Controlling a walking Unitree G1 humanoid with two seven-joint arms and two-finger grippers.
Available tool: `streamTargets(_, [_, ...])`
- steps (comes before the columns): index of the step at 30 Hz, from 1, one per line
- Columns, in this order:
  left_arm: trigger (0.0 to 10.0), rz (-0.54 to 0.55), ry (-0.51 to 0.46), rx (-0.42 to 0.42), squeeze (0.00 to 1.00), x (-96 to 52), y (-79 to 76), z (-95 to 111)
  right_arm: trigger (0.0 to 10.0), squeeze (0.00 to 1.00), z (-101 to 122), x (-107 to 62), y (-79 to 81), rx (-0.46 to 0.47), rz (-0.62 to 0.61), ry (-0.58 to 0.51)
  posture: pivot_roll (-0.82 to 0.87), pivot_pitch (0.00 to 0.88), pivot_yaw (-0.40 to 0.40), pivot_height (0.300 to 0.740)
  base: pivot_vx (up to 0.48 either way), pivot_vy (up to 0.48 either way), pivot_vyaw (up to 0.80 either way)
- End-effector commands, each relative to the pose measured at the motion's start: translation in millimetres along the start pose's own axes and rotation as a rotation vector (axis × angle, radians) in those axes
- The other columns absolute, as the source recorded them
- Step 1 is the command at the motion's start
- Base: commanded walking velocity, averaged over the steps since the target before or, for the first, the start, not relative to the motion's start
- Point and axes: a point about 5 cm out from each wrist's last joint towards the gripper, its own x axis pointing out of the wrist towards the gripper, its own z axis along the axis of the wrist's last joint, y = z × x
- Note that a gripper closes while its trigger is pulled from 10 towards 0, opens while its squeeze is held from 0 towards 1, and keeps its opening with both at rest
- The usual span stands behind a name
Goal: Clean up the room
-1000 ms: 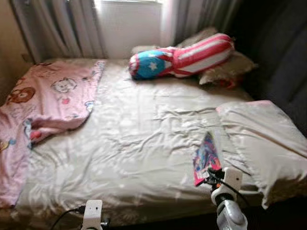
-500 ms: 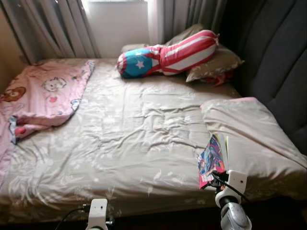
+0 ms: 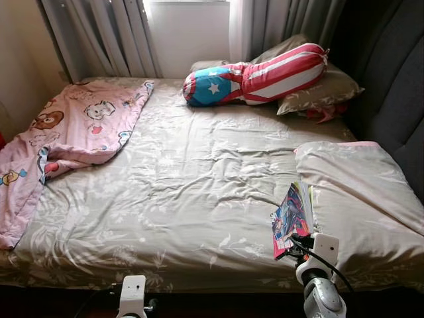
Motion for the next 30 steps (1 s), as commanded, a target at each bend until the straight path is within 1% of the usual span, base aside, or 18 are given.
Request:
streamTargets(1, [10.0,0.015,-0.001,0.001,0.00,0.1,3.4,0.6,10.0,0.00,7.1,3.4,1.6,-0.015,0.013,-0.033,-0.10,0.000,-0.039,0.740,0.000,0.000,0.00])
streamTargets(9, [10.0,0.016,-0.003,-0.001,0.00,0.2,3.1,0.9,10.0,0.00,8.1,3.8,3.1,-0.040,0.034,-0.034,-0.10,0.000,-0.041,0.740,0.000,0.000,0.00])
streamTargets(14, [10.0,0.015,-0.005,-0.002,0.00,0.2,2.9,1.2,10.0,0.00,8.6,3.9,4.2,-0.041,0.040,-0.039,-0.10,0.000,-0.043,0.740,0.000,0.000,0.51])
streamTargets(16, [10.0,0.014,-0.006,-0.003,0.00,0.3,2.7,1.4,10.0,0.00,8.1,3.6,3.8,-0.027,0.028,-0.037,-0.10,0.000,-0.044,0.740,0.000,0.000,0.00])
streamTargets(20, [10.0,0.013,-0.006,-0.003,0.00,0.3,2.7,1.5,10.0,0.00,8.7,3.8,3.9,-0.028,0.030,-0.040,-0.10,0.000,-0.044,0.740,0.000,0.000,0.00])
streamTargets(30, [10.0,0.009,-0.010,-0.003,0.00,0.4,2.1,2.2,10.0,0.00,8.1,3.8,6.3,-0.046,0.049,-0.035,-0.10,0.000,-0.043,0.740,0.274,0.000,0.00])
